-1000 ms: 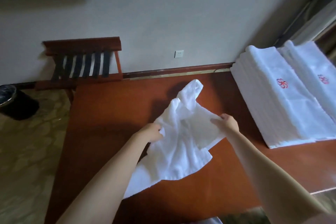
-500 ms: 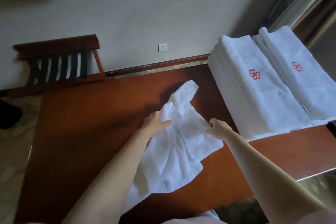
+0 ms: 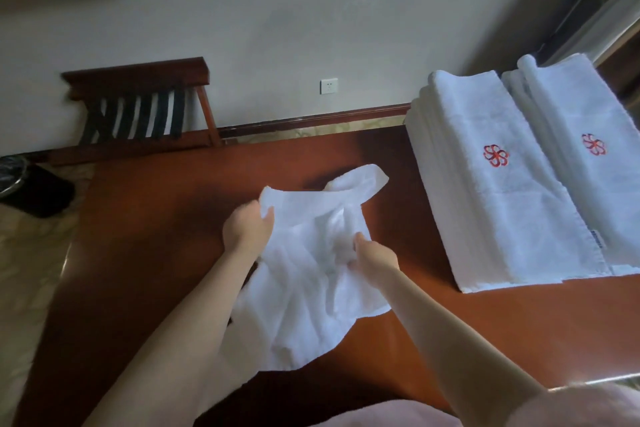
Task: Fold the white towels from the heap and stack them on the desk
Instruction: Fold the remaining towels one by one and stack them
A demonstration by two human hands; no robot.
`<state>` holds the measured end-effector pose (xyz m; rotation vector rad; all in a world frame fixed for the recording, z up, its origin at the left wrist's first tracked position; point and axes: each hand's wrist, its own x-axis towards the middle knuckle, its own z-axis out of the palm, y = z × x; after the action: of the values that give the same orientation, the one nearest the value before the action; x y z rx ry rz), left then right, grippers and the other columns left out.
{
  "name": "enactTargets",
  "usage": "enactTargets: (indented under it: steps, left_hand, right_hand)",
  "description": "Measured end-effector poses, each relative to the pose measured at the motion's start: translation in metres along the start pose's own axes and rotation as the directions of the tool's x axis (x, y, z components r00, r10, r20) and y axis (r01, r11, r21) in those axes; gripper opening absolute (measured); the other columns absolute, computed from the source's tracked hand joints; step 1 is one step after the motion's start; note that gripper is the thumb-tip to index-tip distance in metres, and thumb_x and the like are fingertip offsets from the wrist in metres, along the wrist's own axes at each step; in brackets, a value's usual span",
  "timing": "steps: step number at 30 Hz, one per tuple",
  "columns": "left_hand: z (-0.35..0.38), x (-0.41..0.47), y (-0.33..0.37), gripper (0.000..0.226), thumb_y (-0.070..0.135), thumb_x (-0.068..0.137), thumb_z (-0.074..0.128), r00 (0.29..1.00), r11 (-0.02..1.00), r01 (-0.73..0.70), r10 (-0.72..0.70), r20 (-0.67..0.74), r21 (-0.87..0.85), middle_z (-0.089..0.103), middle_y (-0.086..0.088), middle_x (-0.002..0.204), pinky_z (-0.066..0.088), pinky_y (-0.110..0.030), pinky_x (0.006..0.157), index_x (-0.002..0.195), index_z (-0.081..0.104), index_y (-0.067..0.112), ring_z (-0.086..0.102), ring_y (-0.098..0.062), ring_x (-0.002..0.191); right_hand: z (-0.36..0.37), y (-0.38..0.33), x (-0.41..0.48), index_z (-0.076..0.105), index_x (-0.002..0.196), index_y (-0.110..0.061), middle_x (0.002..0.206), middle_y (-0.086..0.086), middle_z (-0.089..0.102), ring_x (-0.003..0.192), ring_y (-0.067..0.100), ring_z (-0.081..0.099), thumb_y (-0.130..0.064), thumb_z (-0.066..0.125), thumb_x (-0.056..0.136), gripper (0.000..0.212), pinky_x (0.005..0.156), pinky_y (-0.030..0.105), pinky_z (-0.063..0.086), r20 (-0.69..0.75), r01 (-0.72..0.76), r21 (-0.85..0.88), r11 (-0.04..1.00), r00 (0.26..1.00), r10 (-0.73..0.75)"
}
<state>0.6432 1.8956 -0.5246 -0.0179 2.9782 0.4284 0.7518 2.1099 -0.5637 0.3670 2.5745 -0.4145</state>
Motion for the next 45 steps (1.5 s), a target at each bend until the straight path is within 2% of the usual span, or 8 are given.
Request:
enactTargets:
  steps: [7,10,17,23,31,38,41,45]
  left_hand:
    - [-0.013,-0.02,-0.039,0.029,0.019,0.088,0.059,0.976,0.975,0.153,-0.123,-0.177,0.162,0.05,-0.017,0.119,0.044,-0.044,0.081,0.113,0.051,0.006,0.047,-0.035,0.11]
    - [-0.006,-0.028,-0.028,0.039,0.023,0.084,0.063,0.988,0.981,-0.037,0.065,-0.141,0.188,0.045,-0.012,0.126,0.043,-0.043,0.086,0.119,0.05,0.011,0.041,-0.032,0.115]
    - [0.031,-0.04,0.027,0.068,0.05,0.086,0.057,0.775,0.874,-0.473,0.356,0.522,0.106,0.03,0.002,0.148,0.031,-0.038,0.106,0.142,0.034,0.018,0.023,-0.021,0.138]
    - [0.042,-0.052,0.021,0.04,0.033,0.089,0.051,0.696,0.774,-0.575,0.293,0.656,0.265,0.052,-0.003,0.126,0.031,-0.038,0.098,0.128,0.053,0.026,0.038,-0.025,0.123]
    - [-0.015,-0.026,-0.063,0.043,0.045,0.092,0.049,0.914,0.948,-0.228,0.131,0.384,0.221,0.05,-0.004,0.127,0.037,-0.037,0.095,0.129,0.055,0.024,0.042,-0.027,0.121]
    - [-0.05,-0.02,-0.12,0.037,0.03,0.094,0.052,0.981,0.964,0.134,-0.097,0.169,-0.228,0.061,-0.014,0.115,0.048,-0.039,0.087,0.119,0.06,0.003,0.057,-0.033,0.107]
    - [-0.056,-0.018,-0.13,0.028,0.027,0.094,0.052,0.985,0.948,0.137,-0.099,0.141,-0.289,0.062,-0.009,0.099,0.043,-0.031,0.07,0.107,0.062,0.004,0.058,-0.028,0.092]
    - [-0.06,-0.014,-0.143,0.019,0.023,0.093,0.051,0.989,0.951,0.11,-0.075,0.131,-0.29,0.056,-0.003,0.081,0.039,-0.027,0.058,0.089,0.058,0.005,0.054,-0.023,0.077]
  right_hand:
    - [-0.022,0.033,0.024,0.048,0.092,-0.014,0.083,0.001,0.054,0.064,0.012,0.048,-0.028,0.052,0.095,0.015,0.051,0.027,0.037,-0.072,-0.106,0.647,0.755,0.977,0.199]
    - [-0.033,0.048,0.029,0.046,0.096,-0.014,0.091,0.004,0.055,0.067,0.012,0.047,-0.028,0.05,0.095,0.015,0.052,0.028,0.036,-0.099,-0.154,0.769,0.621,0.93,0.354]
    - [-0.019,0.037,0.004,0.049,0.12,-0.013,0.119,0.004,0.051,0.106,0.024,0.049,-0.027,0.055,0.093,0.031,0.074,0.029,0.037,-0.416,0.029,0.328,0.944,0.902,0.117]
    - [0.015,0.008,-0.01,0.038,0.143,-0.021,0.14,0.005,0.038,0.122,0.026,0.043,-0.047,0.048,0.096,0.054,0.097,0.037,0.042,-0.003,0.173,0.072,0.982,0.985,-0.174]
    - [0.005,-0.01,0.02,0.006,0.155,-0.021,0.161,0.001,-0.007,0.146,0.026,0.015,-0.051,0.035,0.1,0.069,0.114,0.043,0.028,0.037,0.081,-0.026,0.996,0.996,-0.08]
    - [0.013,-0.07,0.01,0.047,0.131,-0.015,0.128,0.008,0.05,0.114,0.027,0.049,-0.043,0.052,0.093,0.048,0.09,0.039,0.044,-0.354,0.268,0.188,0.945,0.916,-0.19]
    - [0.034,-0.117,-0.015,0.056,0.117,-0.019,0.103,-0.003,0.062,0.092,0.016,0.06,-0.055,0.064,0.083,0.051,0.077,0.028,0.046,-0.014,0.216,0.623,0.751,0.964,-0.266]
    - [0.058,-0.148,-0.021,0.056,0.087,-0.012,0.078,-0.004,0.055,0.067,0.008,0.05,-0.041,0.062,0.087,0.03,0.059,0.021,0.038,0.111,0.137,0.556,0.82,0.965,-0.236]
